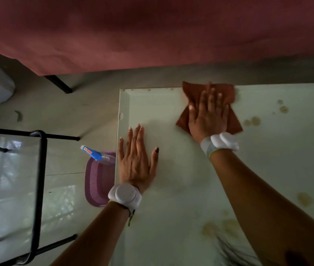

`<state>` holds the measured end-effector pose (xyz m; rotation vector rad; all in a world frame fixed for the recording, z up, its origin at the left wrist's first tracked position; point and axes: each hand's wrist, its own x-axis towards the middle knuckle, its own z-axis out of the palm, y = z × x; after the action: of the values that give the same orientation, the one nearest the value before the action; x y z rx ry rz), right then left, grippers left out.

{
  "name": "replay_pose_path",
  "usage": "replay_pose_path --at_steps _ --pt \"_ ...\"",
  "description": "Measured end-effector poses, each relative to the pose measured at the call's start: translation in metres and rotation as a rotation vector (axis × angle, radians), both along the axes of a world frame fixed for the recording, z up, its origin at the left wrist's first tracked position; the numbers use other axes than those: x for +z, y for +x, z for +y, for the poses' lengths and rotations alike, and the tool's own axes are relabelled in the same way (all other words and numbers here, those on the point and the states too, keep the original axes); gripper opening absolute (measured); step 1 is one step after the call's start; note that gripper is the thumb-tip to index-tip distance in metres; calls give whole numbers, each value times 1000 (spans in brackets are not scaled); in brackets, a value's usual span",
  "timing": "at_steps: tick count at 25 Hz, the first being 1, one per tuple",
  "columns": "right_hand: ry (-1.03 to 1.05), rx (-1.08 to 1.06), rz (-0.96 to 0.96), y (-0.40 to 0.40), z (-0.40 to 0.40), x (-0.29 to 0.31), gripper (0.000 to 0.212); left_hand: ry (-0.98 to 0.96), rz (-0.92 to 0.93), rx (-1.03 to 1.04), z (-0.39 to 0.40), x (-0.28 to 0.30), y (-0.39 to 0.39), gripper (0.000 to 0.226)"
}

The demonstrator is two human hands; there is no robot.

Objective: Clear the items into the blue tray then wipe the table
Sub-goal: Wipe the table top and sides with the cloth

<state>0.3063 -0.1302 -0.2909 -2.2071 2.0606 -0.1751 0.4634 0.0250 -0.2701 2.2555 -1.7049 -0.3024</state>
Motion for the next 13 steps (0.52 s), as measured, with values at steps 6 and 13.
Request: replay_pose_path --at_steps 6,13 --pt "-7 279 -7 -9 100 8 64 -62 98 31 -11 12 -60 66" --pt "-18 158 63 -105 109 6 61 -39 135 29 -14 9 -125 72"
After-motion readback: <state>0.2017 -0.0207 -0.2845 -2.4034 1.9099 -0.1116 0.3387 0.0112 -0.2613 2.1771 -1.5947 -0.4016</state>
